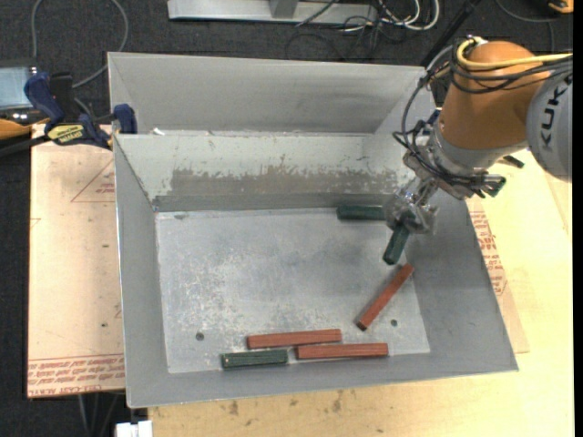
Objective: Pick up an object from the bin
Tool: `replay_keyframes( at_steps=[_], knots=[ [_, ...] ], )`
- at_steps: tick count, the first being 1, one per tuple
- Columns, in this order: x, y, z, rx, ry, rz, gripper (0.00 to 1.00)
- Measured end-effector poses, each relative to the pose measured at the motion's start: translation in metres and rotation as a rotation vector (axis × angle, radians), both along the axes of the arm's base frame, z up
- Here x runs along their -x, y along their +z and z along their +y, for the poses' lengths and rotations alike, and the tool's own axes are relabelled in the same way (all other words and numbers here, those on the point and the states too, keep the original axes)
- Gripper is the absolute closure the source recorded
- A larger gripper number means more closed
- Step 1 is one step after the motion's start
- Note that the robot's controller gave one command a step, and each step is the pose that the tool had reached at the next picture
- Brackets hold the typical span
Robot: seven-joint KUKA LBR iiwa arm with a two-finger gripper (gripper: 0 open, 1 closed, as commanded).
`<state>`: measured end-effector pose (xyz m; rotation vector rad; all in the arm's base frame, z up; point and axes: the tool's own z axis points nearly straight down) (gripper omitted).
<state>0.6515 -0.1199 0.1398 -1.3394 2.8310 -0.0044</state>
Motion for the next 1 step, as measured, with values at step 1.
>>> replay_keyframes(
  at_steps=[1],
  knots=[
    [0.0232, 0.1060, 0.0192, 0.001, 0.001, -0.001, 1.00]
  ],
)
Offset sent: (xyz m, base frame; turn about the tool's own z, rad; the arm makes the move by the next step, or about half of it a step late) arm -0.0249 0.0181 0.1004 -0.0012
